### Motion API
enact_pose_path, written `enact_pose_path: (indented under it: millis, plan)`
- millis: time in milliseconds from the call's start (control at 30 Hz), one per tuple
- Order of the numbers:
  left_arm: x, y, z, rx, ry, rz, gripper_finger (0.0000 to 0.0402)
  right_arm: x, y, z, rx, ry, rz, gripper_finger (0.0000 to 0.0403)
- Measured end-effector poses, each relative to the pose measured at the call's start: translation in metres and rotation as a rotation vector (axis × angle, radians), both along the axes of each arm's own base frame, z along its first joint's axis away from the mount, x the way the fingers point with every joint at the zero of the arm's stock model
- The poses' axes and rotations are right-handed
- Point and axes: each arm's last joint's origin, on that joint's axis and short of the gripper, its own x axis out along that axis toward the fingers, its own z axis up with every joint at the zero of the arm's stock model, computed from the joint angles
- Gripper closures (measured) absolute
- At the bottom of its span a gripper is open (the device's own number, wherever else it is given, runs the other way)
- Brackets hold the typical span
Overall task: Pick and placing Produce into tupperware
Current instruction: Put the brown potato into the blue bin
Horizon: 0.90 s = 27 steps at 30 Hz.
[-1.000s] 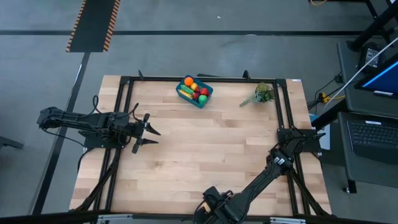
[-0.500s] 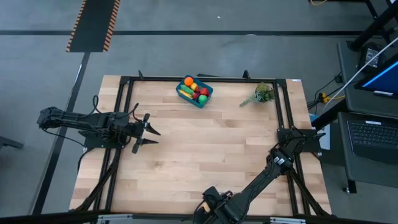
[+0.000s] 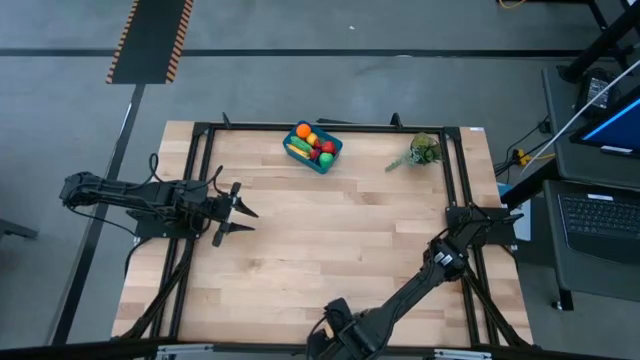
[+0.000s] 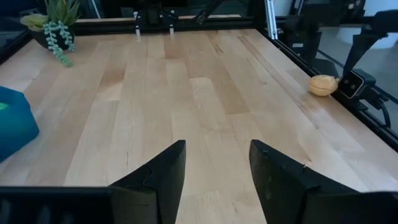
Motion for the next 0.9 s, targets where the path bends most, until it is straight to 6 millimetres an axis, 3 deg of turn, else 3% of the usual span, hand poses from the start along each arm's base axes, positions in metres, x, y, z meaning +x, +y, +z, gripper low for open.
enact_pose_path:
  millis: [233,900]
  plan:
    - [0.000,0.000,0.000,0.022,-0.004,-0.007,0.0231,0.004,0.004,-0.005,0.050,-0.020,-0.025,0.0084]
    - [0.000,0.000,0.000,0.022,-0.004,-0.007,0.0231,0.012,0.005,-0.046,0.033,0.059,-0.034,0.0084]
